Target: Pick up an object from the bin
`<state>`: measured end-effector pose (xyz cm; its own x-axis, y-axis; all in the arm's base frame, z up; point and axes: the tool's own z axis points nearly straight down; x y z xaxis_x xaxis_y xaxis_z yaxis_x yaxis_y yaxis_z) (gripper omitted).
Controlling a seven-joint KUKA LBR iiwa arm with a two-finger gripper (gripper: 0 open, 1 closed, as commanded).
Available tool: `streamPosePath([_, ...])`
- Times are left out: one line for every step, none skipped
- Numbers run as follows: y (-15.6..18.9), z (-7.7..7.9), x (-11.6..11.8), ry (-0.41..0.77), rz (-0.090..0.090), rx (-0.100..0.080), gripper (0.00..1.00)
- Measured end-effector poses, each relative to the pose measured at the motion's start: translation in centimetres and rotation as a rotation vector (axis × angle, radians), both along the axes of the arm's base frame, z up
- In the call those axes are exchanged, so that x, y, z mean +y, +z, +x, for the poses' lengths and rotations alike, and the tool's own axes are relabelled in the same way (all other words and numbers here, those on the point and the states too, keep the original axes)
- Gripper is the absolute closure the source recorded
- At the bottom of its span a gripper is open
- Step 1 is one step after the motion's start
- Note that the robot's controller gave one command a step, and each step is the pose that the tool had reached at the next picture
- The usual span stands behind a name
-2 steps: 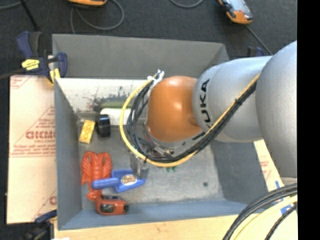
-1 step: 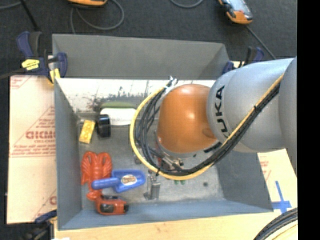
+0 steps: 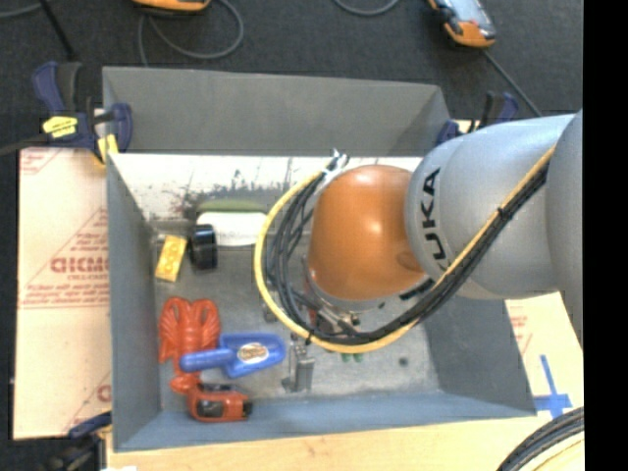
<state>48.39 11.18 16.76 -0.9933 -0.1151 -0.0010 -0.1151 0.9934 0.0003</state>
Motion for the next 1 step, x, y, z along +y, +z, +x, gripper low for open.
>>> streamPosePath([-4.27, 0.03, 1.55, 0.067, 0.0, -0.007, 0.0])
